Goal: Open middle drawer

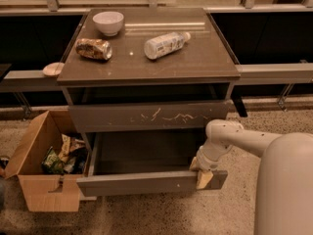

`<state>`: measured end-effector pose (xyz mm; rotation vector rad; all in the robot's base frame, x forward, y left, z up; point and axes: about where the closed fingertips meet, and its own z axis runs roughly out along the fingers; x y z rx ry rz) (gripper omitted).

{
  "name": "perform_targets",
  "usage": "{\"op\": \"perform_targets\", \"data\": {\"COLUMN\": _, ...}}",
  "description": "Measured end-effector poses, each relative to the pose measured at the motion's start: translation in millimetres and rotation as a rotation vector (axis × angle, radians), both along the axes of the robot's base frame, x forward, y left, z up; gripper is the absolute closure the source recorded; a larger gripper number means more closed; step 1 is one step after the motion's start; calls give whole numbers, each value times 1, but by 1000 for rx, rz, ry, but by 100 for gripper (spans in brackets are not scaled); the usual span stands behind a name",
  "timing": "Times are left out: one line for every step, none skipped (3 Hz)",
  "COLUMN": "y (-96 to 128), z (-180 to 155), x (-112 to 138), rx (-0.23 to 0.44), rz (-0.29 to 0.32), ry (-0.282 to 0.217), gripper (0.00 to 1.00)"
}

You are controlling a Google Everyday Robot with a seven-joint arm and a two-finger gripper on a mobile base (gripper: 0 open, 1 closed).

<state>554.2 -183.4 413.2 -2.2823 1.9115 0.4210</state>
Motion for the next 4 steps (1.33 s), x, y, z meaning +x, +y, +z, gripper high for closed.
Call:
{"op": "perform_targets", "data": {"y": 0, "z": 0, "x": 0, "rx": 0, "rz": 0, "ry": 0, "gripper": 0}}
{"op": "perform_targets", "data": {"y": 0, "z": 0, "x": 0, "rx": 0, "rz": 0, "ry": 0, "gripper": 0}}
{"op": "perform_targets", "data": {"y": 1, "z": 1, "x": -22, "rx": -1, "rz": 10, "ry": 49, "gripper": 0}}
{"op": "perform_targets", "data": {"y": -8, "z": 3, "x": -59, "rx": -29, "rz": 26, "ry": 154, "gripper": 1}}
